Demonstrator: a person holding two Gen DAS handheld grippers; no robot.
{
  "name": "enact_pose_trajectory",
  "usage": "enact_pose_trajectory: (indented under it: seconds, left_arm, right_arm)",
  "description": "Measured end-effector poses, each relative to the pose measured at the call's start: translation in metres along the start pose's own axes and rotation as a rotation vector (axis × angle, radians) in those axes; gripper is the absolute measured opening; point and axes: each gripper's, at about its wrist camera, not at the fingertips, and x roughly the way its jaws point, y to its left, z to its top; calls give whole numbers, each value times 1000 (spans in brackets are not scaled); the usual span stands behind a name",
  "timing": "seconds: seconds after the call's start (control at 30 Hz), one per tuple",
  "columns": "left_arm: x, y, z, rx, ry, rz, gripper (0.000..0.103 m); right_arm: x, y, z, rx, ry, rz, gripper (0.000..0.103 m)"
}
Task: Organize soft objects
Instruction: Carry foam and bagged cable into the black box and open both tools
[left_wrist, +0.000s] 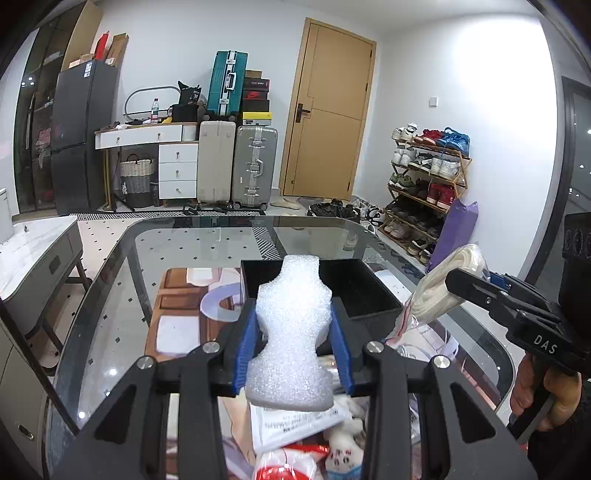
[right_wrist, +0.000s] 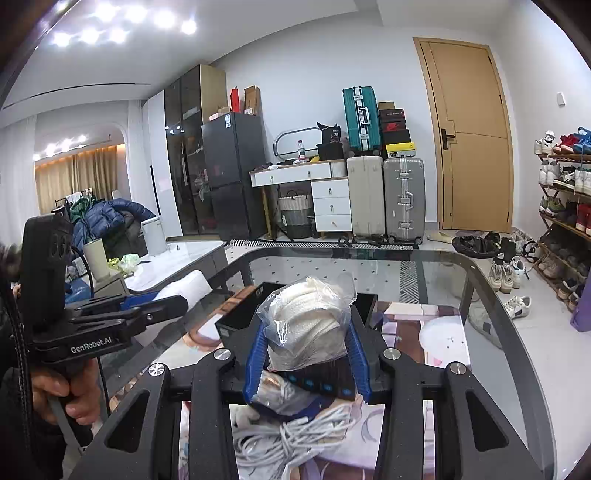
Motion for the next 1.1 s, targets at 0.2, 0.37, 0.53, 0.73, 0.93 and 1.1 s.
enact_pose_trajectory:
  seconds: [0.2,0.37,0.53,0.73,0.93,1.1]
  left_arm:
    - [16,0,13,-7,-5,-17,36]
    - [30,-2,20,-1,2,-31,36]
    - [47,-5,25,1,15,-38,36]
    - [67,-9,27,6,48,-30,36]
    - [80,-9,26,-8,66,-17,36]
    - [83,-11,27,-28,61,-9,36]
  right_arm:
    - [12,-4,14,-1,-8,4,40]
    - [27,-10,21,-4,2,7,40]
    - [42,-14,26,-1,14,8,40]
    - [62,-19,25,-7,45,9,40]
    - [79,-22,20,-13,76,8,40]
    - [87,-28,20,1,88,9,40]
